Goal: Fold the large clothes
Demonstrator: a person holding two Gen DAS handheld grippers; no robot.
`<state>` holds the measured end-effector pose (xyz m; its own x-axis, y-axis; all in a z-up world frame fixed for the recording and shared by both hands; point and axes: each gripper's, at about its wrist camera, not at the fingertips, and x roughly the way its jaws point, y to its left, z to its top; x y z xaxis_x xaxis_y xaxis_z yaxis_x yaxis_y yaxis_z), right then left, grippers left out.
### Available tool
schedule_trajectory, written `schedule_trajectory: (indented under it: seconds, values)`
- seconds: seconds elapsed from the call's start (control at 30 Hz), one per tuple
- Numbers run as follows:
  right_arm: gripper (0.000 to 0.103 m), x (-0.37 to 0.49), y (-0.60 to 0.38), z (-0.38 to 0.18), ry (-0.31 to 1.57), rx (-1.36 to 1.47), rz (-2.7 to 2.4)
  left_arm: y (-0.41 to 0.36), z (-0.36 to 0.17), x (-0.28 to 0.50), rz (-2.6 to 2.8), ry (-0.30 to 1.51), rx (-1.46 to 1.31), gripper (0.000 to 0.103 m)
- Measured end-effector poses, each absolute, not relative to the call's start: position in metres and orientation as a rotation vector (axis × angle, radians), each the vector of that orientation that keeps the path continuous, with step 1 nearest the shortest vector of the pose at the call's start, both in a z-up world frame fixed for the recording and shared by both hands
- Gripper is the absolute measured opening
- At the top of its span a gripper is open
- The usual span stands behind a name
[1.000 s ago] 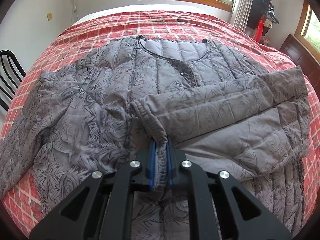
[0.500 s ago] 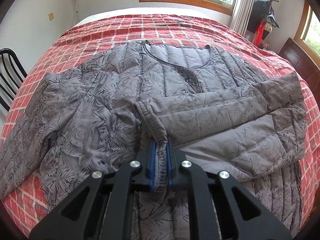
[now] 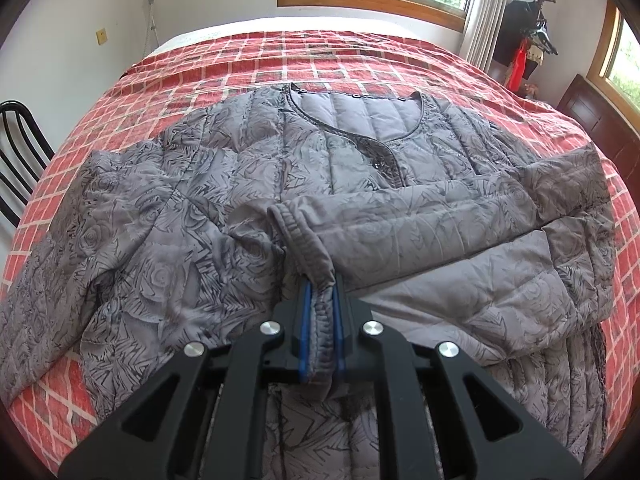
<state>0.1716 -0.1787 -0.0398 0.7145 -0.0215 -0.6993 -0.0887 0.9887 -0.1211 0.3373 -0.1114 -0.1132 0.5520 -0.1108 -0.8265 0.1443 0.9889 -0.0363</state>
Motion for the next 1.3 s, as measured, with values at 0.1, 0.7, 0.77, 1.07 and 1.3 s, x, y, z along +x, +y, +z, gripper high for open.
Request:
schedule_trajectory:
  seconds: [0.1, 0.7, 0.77, 1.07, 1.3]
  values:
    - [0.100, 0.209, -0.190, -0.028, 0.735, -0.124, -0.017, -0.111, -0.114, 0.339, -0.150, 0.975, 0.029, 0.008]
    - [0.099, 0.325, -0.240, -0.068, 0.809, -0.068, -0.195, -0.106, -0.117, 0.340, -0.154, 0.973, 0.009, 0.008]
    - [0.099, 0.325, -0.238, -0.069, 0.809, -0.067, -0.191, -0.105, -0.117, 0.340, -0.156, 0.973, 0.006, 0.008]
    - [0.099, 0.320, -0.239, -0.064, 0.800, -0.051, -0.186, -0.107, -0.114, 0.340, -0.156, 0.970, 0.021, 0.008]
    - [0.099, 0.308, -0.242, -0.057, 0.793, -0.030, -0.172, -0.097, -0.088, 0.344, -0.150, 0.929, 0.062, 0.008]
